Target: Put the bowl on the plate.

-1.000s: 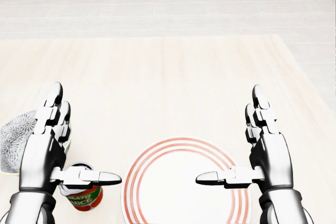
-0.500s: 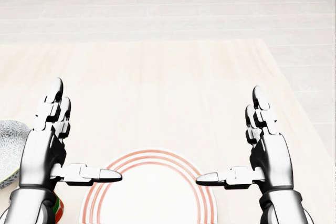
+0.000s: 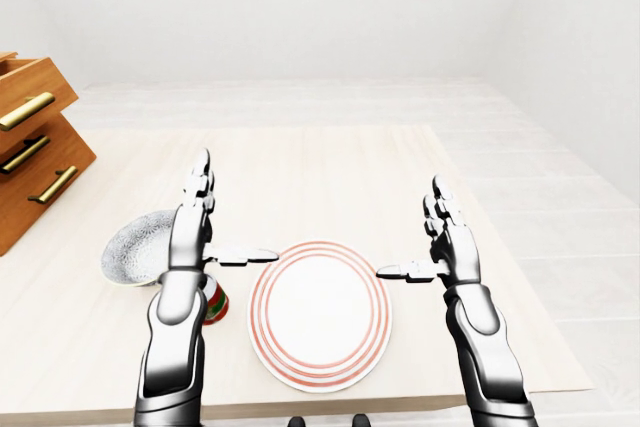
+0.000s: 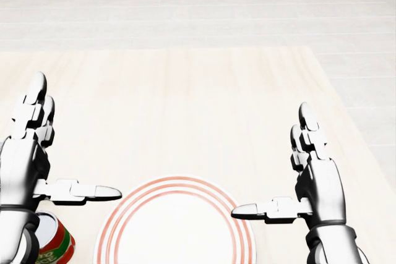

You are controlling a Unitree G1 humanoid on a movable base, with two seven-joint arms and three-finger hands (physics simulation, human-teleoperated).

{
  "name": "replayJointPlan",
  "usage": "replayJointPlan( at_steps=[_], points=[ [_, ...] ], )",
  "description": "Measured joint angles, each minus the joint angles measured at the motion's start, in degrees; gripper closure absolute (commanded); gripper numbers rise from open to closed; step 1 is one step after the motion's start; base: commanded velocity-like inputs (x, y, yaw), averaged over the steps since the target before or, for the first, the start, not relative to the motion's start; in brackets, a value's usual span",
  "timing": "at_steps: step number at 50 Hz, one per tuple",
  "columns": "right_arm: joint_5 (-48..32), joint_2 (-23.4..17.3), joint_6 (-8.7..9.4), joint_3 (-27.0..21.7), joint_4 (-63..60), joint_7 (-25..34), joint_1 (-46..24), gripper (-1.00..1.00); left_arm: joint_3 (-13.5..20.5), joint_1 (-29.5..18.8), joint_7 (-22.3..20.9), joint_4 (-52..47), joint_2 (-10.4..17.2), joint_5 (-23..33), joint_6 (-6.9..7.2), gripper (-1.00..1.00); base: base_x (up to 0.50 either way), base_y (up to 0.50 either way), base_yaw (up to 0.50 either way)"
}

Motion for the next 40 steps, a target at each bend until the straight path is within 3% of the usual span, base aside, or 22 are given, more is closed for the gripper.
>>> replayJointPlan(
  at_steps=[18,40],
  points=[
    [0.4,0.1,0.0,-0.1,-1.2,-0.1,0.8,-1.0,6.8,-4.5,-3.6,3.4,7.7,7.7,0.0,-1.0,0.0,0.0,0.0],
    [0.6,0.2,0.0,-0.3,-3.3,0.0,1.6,-1.0,14.6,-5.2,-9.0,6.6,15.2,15.8,0.0,-1.0,0.0,0.0,0.0]
  ],
)
